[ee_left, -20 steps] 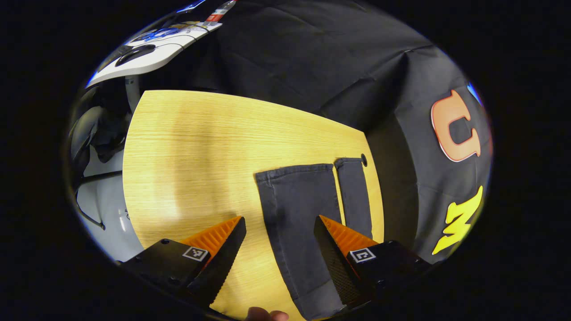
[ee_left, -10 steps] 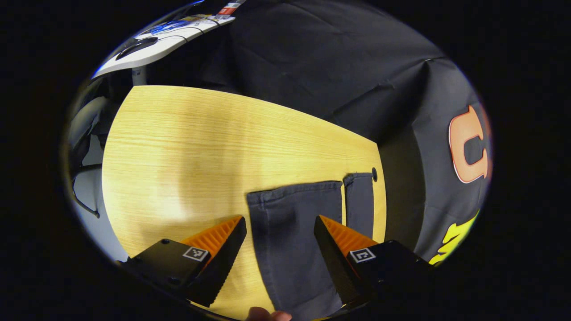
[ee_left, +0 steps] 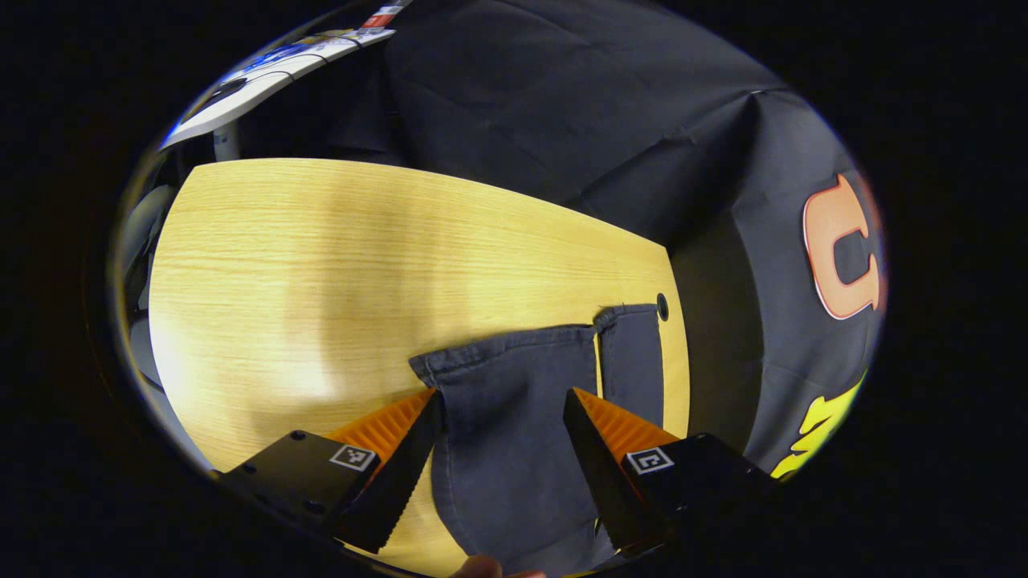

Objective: Grasp the waist and the cuffs of the jeans and fold them to make the two legs overlap; first hold the waist and fold one-third of the jeans toward the cuffs, then hold the cuffs and fold the remaining one-third in the same direction to finish folding.

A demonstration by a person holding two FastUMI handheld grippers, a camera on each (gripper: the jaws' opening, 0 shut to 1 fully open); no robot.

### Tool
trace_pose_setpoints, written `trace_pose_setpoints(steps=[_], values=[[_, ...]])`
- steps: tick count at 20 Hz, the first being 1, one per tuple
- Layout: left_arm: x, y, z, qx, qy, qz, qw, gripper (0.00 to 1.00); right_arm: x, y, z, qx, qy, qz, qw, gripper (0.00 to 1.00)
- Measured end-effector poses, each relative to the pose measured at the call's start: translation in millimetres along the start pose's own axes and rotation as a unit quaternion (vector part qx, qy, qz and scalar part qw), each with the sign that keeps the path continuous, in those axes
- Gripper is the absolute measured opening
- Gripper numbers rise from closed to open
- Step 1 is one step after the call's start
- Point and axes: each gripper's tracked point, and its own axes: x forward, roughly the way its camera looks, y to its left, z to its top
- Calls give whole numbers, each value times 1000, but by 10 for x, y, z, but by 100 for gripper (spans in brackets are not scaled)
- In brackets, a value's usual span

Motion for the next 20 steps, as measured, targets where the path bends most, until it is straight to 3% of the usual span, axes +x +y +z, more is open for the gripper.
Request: trace_pose_setpoints(steps=[2,5,6,8,9,10,11,12,13,14,15,16,18,20], values=[[52,-29,-26,3,3,-4,1000,96,13,25,10,1,-2,-12,1000,100],[81,-58,-76,1,9,-8,1000,85,-28,53,-11,13,-6,-19,1000,97],[132,-63,-85,1,11,-10,1000,82,-26,51,-2,11,-7,-20,1000,85],[183,-80,-113,-2,21,-16,1000,69,-25,45,55,9,-3,-13,1000,76],[183,-91,-150,-4,29,-18,999,61,-32,77,37,5,4,-5,1000,77],[215,-94,-181,-6,35,-11,999,48,-78,127,51,0,8,4,1000,61],[225,-92,-196,-7,39,-7,999,30,-43,191,13,-1,17,13,1000,45],[265,-73,-219,-5,48,-6,999,20,-37,186,15,-1,26,22,999,29],[240,-67,-223,-4,51,-3,999,28,-52,182,20,4,35,34,999,26],[168,-49,-200,-2,55,-4,998,14,-94,177,18,12,47,47,998,18],[114,-69,-211,-1,59,-9,998,8,-143,173,51,24,54,58,997,18],[60,-105,-234,-1,63,-16,998,7,-172,189,64,34,59,70,995,9],[-69,-178,-280,2,71,-28,997,6,-322,237,127,45,57,96,993,5],[-235,-232,-304,2,81,-32,996,5,-563,282,201,46,50,122,990,9]])
